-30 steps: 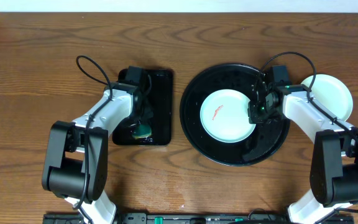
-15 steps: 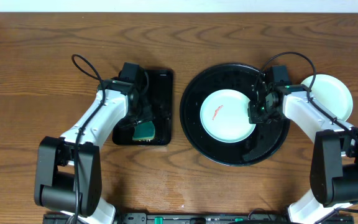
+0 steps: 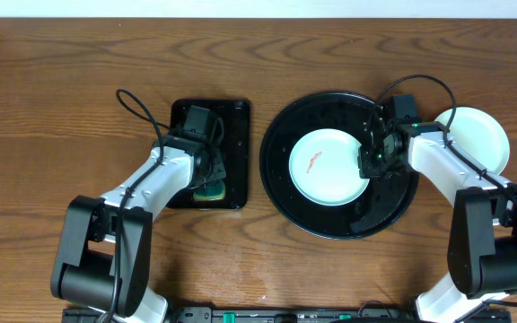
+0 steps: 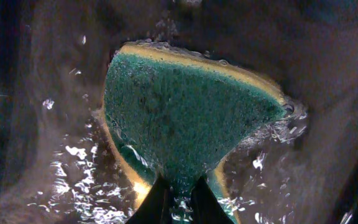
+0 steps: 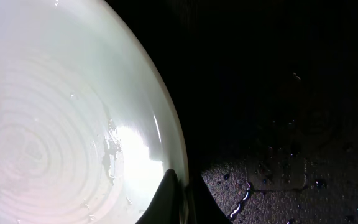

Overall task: Clean dirty plates on tray and stack at the side
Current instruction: 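Grasp the sponge from the black tray and bring it over the plate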

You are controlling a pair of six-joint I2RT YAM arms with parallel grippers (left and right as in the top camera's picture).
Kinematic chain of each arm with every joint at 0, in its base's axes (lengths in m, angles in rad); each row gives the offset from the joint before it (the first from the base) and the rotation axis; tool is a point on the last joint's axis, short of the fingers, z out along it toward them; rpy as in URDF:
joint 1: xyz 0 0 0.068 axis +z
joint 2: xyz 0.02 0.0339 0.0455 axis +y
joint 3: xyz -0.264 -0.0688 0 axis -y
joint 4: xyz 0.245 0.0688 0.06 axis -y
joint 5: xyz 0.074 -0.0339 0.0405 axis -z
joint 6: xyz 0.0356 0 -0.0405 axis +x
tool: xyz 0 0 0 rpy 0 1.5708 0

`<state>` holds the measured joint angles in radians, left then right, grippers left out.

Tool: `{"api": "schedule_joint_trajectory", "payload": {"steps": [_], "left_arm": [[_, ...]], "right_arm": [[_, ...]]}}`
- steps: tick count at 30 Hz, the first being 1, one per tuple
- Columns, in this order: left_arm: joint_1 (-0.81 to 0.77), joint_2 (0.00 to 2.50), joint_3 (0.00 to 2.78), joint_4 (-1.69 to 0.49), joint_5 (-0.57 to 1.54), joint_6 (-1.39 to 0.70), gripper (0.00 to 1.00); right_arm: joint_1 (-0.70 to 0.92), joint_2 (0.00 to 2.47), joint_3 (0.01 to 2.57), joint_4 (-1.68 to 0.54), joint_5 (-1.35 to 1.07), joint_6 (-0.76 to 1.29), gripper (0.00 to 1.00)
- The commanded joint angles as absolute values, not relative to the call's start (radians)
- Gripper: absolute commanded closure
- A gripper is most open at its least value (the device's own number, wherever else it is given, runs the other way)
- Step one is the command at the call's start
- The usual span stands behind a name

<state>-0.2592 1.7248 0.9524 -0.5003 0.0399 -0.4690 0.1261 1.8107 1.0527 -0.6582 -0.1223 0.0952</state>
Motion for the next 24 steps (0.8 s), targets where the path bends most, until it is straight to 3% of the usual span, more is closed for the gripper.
{"api": "schedule_joint_trajectory", "payload": {"steps": [1, 14, 24], "left_arm": [[-0.26, 1.738, 0.936, -0.549, 0.022, -0.449, 0.92], [-0.292, 1.531, 1.126, -0.715, 0.145, -0.336, 0.92], [-0.516, 1.549, 1.15, -0.466, 0.202, -0.391, 0.92]], "right_arm": [[0.138, 1.834, 1.016, -0.691, -0.069, 0.081, 0.99], [0.138, 1.834, 1.016, -0.688, -0.072, 0.08, 0.99], [0.189, 1.834, 1.016, -0.703, -0.102, 0.029, 0.99]]}}
